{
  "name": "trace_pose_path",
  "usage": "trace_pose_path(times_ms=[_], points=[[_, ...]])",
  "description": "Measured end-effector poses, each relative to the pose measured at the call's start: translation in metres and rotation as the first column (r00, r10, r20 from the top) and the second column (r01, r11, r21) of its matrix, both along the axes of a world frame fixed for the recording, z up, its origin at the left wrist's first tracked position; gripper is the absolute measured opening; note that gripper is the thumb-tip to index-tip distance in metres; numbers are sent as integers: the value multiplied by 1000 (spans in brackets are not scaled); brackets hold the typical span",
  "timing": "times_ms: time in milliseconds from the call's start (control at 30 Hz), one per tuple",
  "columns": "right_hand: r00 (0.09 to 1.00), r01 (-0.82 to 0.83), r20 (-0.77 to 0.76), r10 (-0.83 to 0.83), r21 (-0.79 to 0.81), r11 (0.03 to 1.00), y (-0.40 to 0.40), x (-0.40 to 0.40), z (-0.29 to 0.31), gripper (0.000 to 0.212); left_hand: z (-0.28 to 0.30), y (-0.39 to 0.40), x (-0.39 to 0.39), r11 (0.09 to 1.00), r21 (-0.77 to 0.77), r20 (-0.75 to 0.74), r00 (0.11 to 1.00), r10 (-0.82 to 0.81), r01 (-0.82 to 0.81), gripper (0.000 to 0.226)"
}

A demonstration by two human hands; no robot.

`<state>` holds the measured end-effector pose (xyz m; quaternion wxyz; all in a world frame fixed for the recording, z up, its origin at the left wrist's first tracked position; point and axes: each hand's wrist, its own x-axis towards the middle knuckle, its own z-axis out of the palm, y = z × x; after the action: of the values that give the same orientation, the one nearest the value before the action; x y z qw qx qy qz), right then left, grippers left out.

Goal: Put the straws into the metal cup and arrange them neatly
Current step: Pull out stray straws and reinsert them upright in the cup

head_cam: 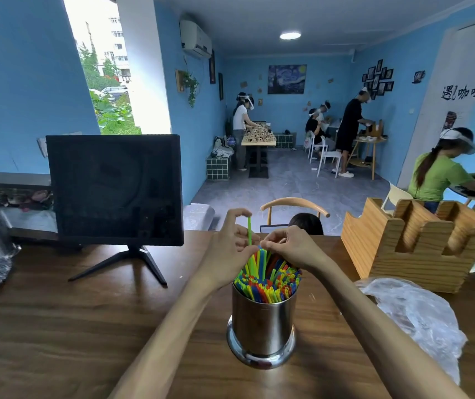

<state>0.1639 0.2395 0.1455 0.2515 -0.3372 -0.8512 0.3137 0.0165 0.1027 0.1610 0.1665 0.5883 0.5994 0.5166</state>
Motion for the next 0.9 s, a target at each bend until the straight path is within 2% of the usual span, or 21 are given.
trace_pose_path(times_ms=[100,167,300,533,767,900], points=[[999,13,-40,-15,-46,999,-1,1,4,22,-8,-1,-1,997,-2,-147,986,82,-83,21],[997,24,-68,-30,-84,996,0,2,9,27,-15,0,-4,993,-20,-196,975,108,-114,10],[996,24,-85,-32,-94,995,0,3,17,30,-19,2,-9,986,-153,-189,981,36,-66,9],[997,-75,-30,74,-25,997,-1,6,27,10,-15,5,-10,995,-96,-75,997,23,-30,13],[966,-118,-233,115,2,993,-11,10,49,5,-12,9,-7,998,-49,58,998,37,-34,25],[900,-174,-401,171,29,984,-23,13,73,8,-7,12,-3,998,-62,36,999,17,-15,32]])
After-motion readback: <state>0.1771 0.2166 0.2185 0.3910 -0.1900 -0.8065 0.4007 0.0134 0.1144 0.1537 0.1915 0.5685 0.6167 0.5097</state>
